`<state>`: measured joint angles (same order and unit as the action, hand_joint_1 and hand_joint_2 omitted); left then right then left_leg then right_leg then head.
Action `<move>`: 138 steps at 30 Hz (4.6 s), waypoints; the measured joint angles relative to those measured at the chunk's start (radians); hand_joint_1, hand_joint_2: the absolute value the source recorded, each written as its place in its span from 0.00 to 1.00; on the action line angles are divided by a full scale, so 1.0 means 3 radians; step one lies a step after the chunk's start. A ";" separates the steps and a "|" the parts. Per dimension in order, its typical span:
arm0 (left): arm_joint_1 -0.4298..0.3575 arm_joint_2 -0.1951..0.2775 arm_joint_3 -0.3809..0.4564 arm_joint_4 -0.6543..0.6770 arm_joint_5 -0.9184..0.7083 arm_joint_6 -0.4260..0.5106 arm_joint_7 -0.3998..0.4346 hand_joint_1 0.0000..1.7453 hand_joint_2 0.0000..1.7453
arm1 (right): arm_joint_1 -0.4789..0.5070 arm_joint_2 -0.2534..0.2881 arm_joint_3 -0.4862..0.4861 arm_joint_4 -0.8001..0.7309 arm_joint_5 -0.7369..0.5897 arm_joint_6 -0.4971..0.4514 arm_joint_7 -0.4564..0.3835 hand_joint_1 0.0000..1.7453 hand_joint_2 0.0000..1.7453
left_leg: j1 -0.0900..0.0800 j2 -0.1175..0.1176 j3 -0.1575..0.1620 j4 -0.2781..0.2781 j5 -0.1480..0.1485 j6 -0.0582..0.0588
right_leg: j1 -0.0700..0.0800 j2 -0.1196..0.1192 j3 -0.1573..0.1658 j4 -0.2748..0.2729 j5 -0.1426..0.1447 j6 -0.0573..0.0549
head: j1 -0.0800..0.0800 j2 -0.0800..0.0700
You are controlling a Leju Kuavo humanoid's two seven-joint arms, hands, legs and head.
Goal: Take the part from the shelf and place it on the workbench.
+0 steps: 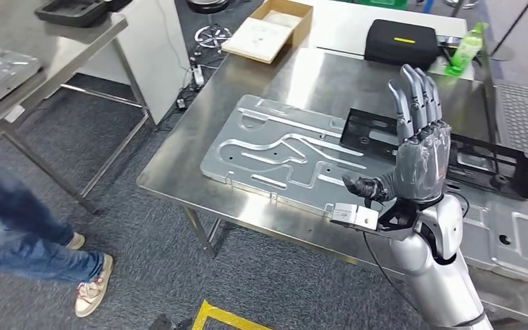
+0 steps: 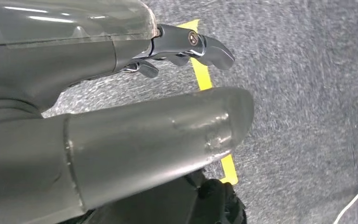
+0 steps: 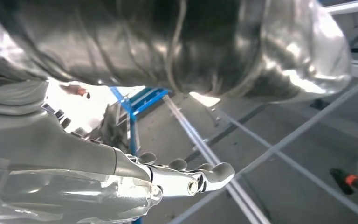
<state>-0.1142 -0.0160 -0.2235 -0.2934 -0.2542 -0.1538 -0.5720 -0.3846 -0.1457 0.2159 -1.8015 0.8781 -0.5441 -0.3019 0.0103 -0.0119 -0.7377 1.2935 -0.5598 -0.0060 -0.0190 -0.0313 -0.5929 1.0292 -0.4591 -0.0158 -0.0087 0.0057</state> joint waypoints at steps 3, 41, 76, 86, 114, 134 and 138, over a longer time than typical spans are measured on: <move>0.0004 -0.0001 0.0000 0.0000 0.0001 0.0008 0.0011 0.00 0.00 | -0.0036 0.0000 0.0011 -0.0008 0.0015 0.0022 0.0013 0.00 0.00 | 0.0016 0.0099 0.0220 -0.0436 0.0270 -0.0015 | -0.0007 -0.0117 0.0017 0.0011 -0.0023 0.0028 | -0.0001 0.0000; 0.0053 0.0027 -0.0027 0.0003 0.0042 0.0183 0.0243 0.00 0.00 | -0.0057 0.0000 0.0167 0.0035 -0.0228 -0.0080 -0.0088 0.00 0.00 | -0.0001 0.0079 0.0416 -0.0904 0.0446 0.0119 | 0.0000 -0.0211 0.0082 0.0068 -0.0155 0.0164 | -0.0009 0.0000; 0.0212 0.0080 0.0071 -0.0039 0.0183 0.0257 0.0228 0.00 0.00 | 0.0046 0.0123 0.0205 0.0299 -0.0385 -0.0208 -0.0282 0.00 0.00 | 0.0010 -0.0081 0.0429 -0.0929 0.0462 0.0156 | -0.0010 0.0081 -0.0277 0.0832 -0.0511 0.0174 | -0.0014 0.0000; 0.0206 0.0082 0.0086 -0.0070 0.0208 0.0201 0.0271 0.00 0.00 | -0.0023 0.0124 0.0238 0.0358 -0.0342 -0.0170 -0.0274 0.00 0.00 | 0.0025 -0.0363 0.0349 -0.0860 0.0454 0.0035 | -0.0008 0.0209 0.0037 -0.0010 -0.0030 0.0085 | -0.0016 0.0000; 0.0286 0.0121 0.0093 -0.0097 0.0257 0.0214 0.0261 0.00 0.00 | 0.0006 0.0118 0.0395 0.0418 -0.0286 -0.0148 -0.0155 0.00 0.00 | -0.0013 -0.0321 0.0355 -0.0858 0.0469 0.0138 | 0.0018 0.0319 -0.0027 0.0178 -0.0121 0.0077 | -0.0026 0.0000; 0.0299 0.0090 0.0139 -0.0095 0.0313 0.0216 0.0226 0.00 0.00 | -0.0069 0.0113 0.0432 0.0429 -0.0273 -0.0060 -0.0138 0.00 0.00 | 0.0013 0.0068 0.0379 -0.0883 0.0444 0.0121 | 0.0018 -0.0162 0.0106 0.0097 -0.0228 0.0153 | -0.0039 0.0000; 0.0276 0.0070 0.0139 -0.0092 0.0316 0.0211 0.0213 0.00 0.00 | -0.0071 0.0082 0.0447 0.0447 -0.0279 -0.0038 -0.0142 0.00 0.00 | 0.0011 -0.0068 0.0380 -0.0894 0.0453 0.0165 | 0.0011 0.0083 -0.0250 0.0813 -0.0557 0.0162 | -0.0037 0.0000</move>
<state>-0.0315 0.0050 -0.1819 -0.3208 -0.1594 -0.0905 -0.5082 -0.4058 -0.1210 0.3501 -1.6674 0.7942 -0.5554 -0.3445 0.0135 -0.0322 -0.6237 1.0253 -0.4241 0.0434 -0.0157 -0.0063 -0.6681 1.2731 -0.6262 0.0327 -0.0198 0.0057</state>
